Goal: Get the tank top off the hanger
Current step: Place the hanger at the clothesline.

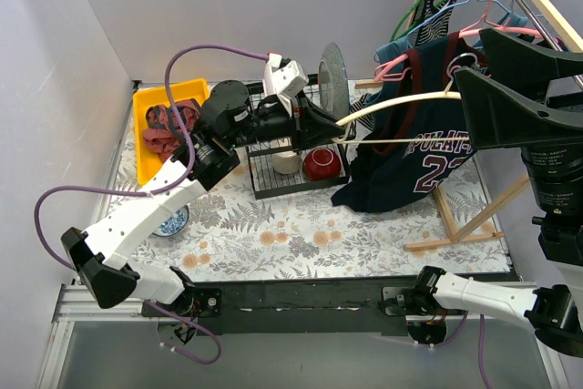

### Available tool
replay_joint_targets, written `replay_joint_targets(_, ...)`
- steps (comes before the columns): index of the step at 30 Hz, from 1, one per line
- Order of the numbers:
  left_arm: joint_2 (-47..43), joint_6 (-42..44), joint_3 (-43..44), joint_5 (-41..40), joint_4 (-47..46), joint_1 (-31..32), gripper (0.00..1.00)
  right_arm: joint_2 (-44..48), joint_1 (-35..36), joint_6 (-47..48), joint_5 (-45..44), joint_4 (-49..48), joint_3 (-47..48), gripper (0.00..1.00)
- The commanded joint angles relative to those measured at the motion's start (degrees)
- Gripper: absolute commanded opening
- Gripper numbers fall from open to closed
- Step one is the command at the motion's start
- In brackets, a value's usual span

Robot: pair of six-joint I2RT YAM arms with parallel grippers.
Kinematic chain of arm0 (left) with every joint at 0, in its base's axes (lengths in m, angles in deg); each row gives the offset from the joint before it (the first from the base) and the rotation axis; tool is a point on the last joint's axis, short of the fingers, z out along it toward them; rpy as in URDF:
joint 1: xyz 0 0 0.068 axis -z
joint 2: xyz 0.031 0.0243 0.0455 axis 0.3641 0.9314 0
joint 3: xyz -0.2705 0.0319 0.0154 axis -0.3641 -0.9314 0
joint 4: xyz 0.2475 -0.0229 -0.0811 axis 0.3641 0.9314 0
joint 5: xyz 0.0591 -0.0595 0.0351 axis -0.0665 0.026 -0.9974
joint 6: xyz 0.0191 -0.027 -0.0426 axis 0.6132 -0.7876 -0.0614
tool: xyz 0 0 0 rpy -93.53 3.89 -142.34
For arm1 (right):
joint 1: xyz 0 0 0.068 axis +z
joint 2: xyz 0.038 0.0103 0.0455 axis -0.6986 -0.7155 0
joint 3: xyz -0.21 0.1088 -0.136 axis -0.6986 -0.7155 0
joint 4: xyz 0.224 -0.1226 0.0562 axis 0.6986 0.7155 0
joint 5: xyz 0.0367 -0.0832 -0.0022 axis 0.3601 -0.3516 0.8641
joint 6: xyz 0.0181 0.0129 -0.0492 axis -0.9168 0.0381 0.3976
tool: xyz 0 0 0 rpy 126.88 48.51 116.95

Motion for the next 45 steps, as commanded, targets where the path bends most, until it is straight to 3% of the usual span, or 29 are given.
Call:
replay_joint_targets(1, 1.07, 0.24, 4.30, -3.55, -11.44, 1.22, 0.00, 0.84, 0.02, 0.23, -0.96, -3.32, -0.42, 0.97)
replay_joint_targets(11, 11.44, -1.96, 15.19, -0.13, -13.65, 2.54, 0.00, 1.02, 0.11, -3.90, 0.71, -4.46, 0.20, 0.97)
replay_joint_targets(25, 24.27, -2.58, 29.96, -2.40, -11.01, 6.14, 0.00, 2.25, 0.11, -6.80, 0.97, -6.48, -4.81, 0.98)
replay_joint_targets(29, 27.17, -2.22, 31.90, -3.47, -10.40, 7.02, 0.00, 1.81, 0.11, -6.72, 1.24, -6.04, -5.52, 0.98)
replay_joint_targets(37, 29.90, -1.08, 32.96, -4.96, -8.29, 8.43, 0.00, -5.83, 0.11, 1.81, 2.20, 5.91, 1.34, 0.99)
replay_joint_targets(45, 31.05, -1.43, 32.87, -5.84, -7.58, 8.86, 0.00, -4.87, 0.11, 1.72, 3.18, 1.87, -0.51, 0.98)
